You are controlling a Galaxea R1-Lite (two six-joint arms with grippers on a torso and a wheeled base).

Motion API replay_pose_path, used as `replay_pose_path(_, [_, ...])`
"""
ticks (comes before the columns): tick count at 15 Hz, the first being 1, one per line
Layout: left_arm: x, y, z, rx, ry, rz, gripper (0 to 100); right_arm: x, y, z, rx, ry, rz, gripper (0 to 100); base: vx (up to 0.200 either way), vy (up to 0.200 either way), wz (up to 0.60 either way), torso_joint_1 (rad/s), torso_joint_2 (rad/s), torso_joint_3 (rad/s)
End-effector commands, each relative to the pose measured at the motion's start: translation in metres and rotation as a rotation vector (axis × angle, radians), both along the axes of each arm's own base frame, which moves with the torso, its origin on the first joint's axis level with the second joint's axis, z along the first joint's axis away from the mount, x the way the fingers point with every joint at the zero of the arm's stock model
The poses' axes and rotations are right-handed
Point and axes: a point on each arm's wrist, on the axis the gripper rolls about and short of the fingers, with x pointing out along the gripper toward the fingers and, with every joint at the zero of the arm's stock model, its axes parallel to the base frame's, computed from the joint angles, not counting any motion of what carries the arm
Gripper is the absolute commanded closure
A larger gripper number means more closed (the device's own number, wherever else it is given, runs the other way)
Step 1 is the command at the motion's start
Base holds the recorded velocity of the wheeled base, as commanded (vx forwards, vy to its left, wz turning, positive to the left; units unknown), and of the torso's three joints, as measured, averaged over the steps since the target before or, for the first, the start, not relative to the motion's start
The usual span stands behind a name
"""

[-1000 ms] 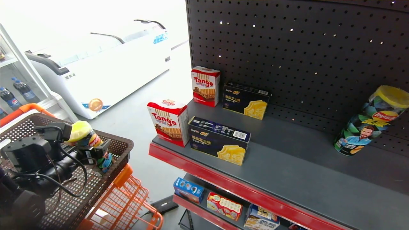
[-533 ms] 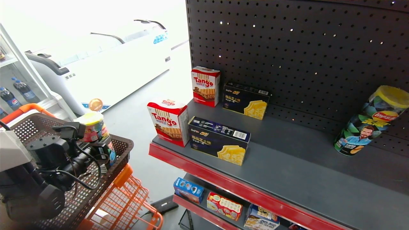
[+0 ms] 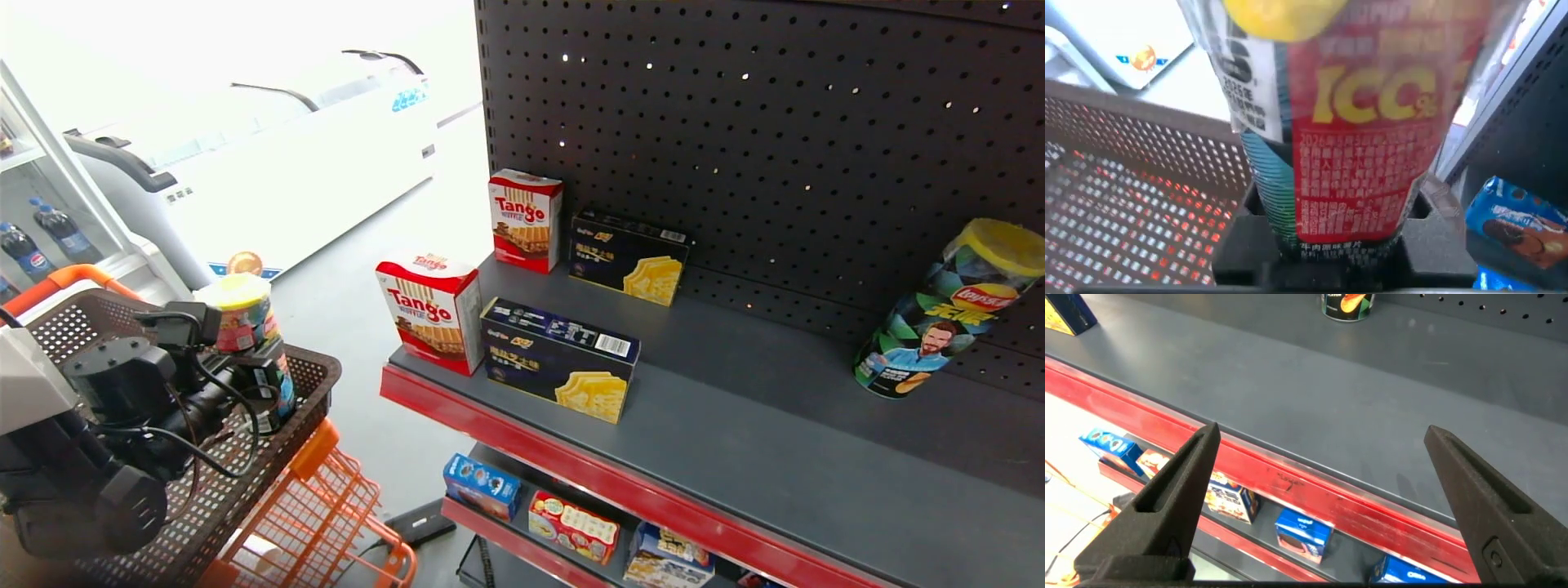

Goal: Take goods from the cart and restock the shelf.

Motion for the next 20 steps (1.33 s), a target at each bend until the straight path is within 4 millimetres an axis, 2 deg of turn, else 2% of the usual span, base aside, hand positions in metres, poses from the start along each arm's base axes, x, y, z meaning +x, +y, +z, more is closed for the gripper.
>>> replay_pose_path(1, [-0.01,0.0,0.044,0.027,-0.12,-0.003,100,0.0,0.0,0.0,0.0,0.0,0.0,0,0.0,0.0,0.0,0.0,0.0,0.0])
replay_pose_path(3, [-0.023,-0.004,0.078,0.034,-0.147,-0.02,100,0.0,0.0,0.0,0.0,0.0,0.0,0,0.0,0.0,0.0,0.0,0.0,0.0])
replay_pose_path(5, [-0.04,-0.014,0.099,0.044,-0.181,-0.078,100,0.0,0.0,0.0,0.0,0.0,0.0,0,0.0,0.0,0.0,0.0,0.0,0.0])
replay_pose_path(9, [-0.062,-0.028,0.126,0.037,-0.262,-0.121,100,0.0,0.0,0.0,0.0,0.002,0.0,0,0.0,0.0,0.0,0.0,0.0,0.0])
replay_pose_path(10, [-0.065,-0.029,0.126,0.034,-0.251,-0.126,100,0.0,0.0,0.0,0.0,0.002,0.0,0,0.0,0.0,0.0,0.0,0.0,0.0])
replay_pose_path(11, [-0.083,-0.034,0.135,0.038,-0.262,-0.155,100,0.0,0.0,0.0,0.0,0.002,0.0,0,0.0,0.0,0.0,0.0,0.0,0.0])
replay_pose_path(13, [-0.096,-0.051,0.141,0.023,-0.281,-0.223,100,0.0,0.0,0.0,0.0,0.002,0.0,0,0.0,0.0,0.0,0.0,0.0,0.0])
replay_pose_path(14, [-0.106,-0.058,0.147,0.013,-0.308,-0.254,100,0.0,0.0,0.0,0.0,0.002,0.0,0,0.0,0.0,0.0,0.0,0.0,0.0])
replay_pose_path(16, [-0.132,-0.076,0.147,-0.026,-0.315,-0.374,100,0.0,0.0,0.0,0.0,0.002,0.0,0,0.0,0.0,0.0,0.0,0.0,0.0])
replay_pose_path(18, [-0.152,-0.086,0.136,-0.035,-0.247,-0.479,100,0.0,0.0,0.0,0.0,0.002,0.0,0,0.0,0.0,0.0,0.0,0.0,0.0])
replay_pose_path(20, [-0.162,-0.09,0.129,-0.032,-0.186,-0.561,100,0.0,0.0,0.0,0.0,0.0,0.0,0,0.0,0.0,0.0,0.0,0.0,0.0])
